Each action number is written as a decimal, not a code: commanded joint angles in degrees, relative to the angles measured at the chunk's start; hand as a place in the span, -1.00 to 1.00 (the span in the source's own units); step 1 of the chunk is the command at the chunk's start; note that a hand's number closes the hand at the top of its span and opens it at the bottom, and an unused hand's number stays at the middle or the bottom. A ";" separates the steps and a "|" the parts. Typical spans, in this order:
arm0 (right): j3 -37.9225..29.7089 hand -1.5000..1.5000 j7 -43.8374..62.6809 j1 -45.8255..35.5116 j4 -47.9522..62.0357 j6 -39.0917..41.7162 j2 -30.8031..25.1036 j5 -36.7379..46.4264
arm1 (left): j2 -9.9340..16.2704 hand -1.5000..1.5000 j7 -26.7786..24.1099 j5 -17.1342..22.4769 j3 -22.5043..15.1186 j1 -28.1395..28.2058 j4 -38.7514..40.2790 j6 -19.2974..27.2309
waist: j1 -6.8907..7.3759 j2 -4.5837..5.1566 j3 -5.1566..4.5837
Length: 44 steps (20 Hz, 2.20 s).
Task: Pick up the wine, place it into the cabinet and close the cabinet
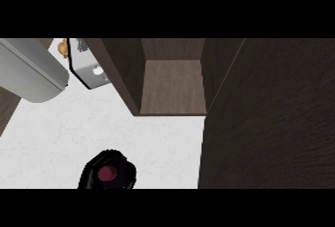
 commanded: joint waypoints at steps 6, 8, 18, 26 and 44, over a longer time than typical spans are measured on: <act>-1.44 -1.00 -1.26 5.36 -5.42 2.74 0.97 -5.23 | 7.40 1.00 0.69 4.93 9.21 -6.19 3.16 -7.19 | -0.13 0.12 -0.06; 0.12 -1.00 -0.16 5.42 -6.86 2.00 1.58 -3.53 | 10.13 1.00 0.18 6.98 11.17 -4.57 2.72 -10.69 | 0.04 0.06 -0.08; -0.07 -1.00 4.79 2.60 -8.15 0.34 1.38 -4.56 | 10.14 1.00 5.65 8.02 12.00 -2.33 -13.31 -8.41 | 0.24 -0.01 -0.04; 1.46 -1.00 7.29 -0.86 -8.32 -1.10 2.28 -2.96 | 6.67 1.00 22.01 5.91 4.36 -1.94 -32.15 -0.61 | 0.23 -0.12 -0.04; -0.96 -1.00 5.70 0.49 -6.97 0.84 2.05 -3.99 | -4.58 1.00 43.33 -4.59 -7.56 -15.94 -41.57 13.01 | 0.02 0.07 -0.06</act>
